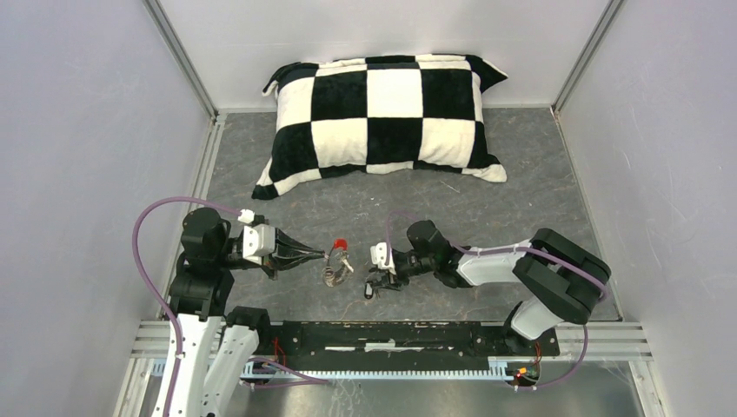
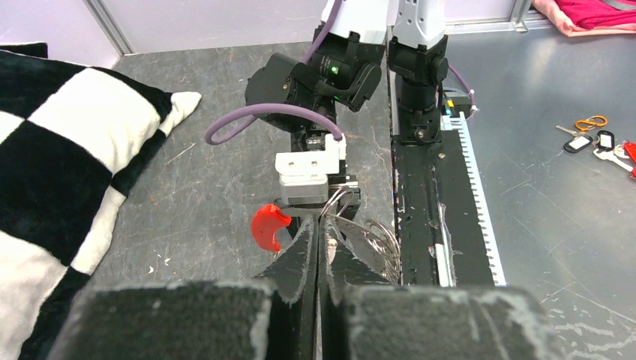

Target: Put the keys on the keyring

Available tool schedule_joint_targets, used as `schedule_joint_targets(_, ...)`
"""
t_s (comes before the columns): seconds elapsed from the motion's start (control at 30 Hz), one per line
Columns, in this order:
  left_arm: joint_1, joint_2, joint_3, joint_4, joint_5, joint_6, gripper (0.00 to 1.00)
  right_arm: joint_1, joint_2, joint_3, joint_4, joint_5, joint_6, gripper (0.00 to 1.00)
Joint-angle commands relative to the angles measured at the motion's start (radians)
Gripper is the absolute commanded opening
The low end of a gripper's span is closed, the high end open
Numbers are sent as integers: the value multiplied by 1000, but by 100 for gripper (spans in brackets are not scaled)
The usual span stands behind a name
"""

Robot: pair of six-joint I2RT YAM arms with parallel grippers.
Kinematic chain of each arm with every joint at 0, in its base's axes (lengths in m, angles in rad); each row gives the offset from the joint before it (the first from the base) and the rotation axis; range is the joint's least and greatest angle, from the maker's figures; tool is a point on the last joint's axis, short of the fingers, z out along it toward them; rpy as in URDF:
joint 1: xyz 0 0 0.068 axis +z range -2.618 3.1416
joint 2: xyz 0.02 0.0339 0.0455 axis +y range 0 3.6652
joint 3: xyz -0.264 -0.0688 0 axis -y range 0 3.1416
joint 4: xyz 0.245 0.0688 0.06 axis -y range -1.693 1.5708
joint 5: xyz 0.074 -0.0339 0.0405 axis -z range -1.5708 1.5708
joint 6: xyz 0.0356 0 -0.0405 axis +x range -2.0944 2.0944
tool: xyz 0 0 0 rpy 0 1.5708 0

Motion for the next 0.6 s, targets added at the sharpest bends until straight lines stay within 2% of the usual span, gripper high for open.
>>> schedule_joint_targets(0.0, 4, -4, 31, 14, 0, -21, 2, -2, 38, 42, 68, -3, 7, 50)
schedule_joint_targets(0.57, 5, -14, 35, 13, 0, -22, 2, -5, 125, 67, 80, 2, 13, 37)
